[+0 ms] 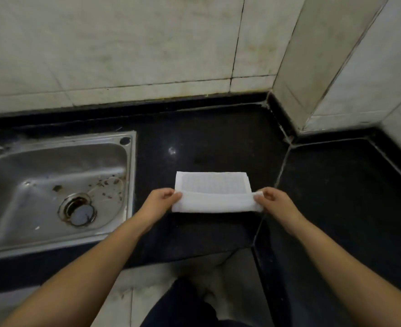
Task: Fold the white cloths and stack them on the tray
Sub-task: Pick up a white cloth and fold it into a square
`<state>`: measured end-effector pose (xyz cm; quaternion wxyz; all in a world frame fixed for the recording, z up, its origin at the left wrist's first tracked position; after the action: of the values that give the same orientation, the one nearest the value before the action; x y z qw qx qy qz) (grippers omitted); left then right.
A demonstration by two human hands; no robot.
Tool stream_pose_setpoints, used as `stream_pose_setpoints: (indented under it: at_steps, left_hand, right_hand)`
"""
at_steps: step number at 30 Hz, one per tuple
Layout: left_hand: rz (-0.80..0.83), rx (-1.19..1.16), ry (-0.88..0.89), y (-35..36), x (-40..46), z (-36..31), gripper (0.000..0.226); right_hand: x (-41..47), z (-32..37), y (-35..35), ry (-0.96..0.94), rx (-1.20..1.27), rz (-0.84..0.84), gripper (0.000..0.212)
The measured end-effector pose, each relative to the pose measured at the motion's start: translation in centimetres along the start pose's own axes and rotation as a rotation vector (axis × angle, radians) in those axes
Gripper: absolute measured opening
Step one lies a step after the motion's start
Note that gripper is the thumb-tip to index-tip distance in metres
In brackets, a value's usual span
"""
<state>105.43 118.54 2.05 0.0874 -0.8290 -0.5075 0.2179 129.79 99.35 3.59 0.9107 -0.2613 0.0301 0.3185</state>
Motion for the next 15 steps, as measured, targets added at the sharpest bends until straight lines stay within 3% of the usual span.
stream_pose_setpoints:
  at_steps: [5,10,15]
  left_hand:
    - [-0.091,0.202,0.044,0.6,-0.1,2.9,0.031]
    - [-0.289,0.34,0.15,0.9,3.3,0.3,0.034]
    - [-0.341,0.565,0.28,2.2,7.1,-1.1,0.025]
  right_hand:
    - [-0.1,-3.2,1.3,0.046,-0.127,0.04,0.005]
    - [3.9,-0.3,2.2,-0.04,-0.227,-0.117,0.011]
    - [7.1,0.6,3.7,-0.051,-0.39,-0.242,0.021]
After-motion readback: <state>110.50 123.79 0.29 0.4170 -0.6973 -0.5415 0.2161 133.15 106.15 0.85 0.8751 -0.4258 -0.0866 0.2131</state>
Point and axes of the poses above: each hand's wrist, its own x-axis towards the middle knuckle, its own y-axis out of the palm, z = x × y, the point moved 7 cm from there along x, towards the middle knuckle, and after that the axes turned 15 degrees about -z, right-handed, at the moved point
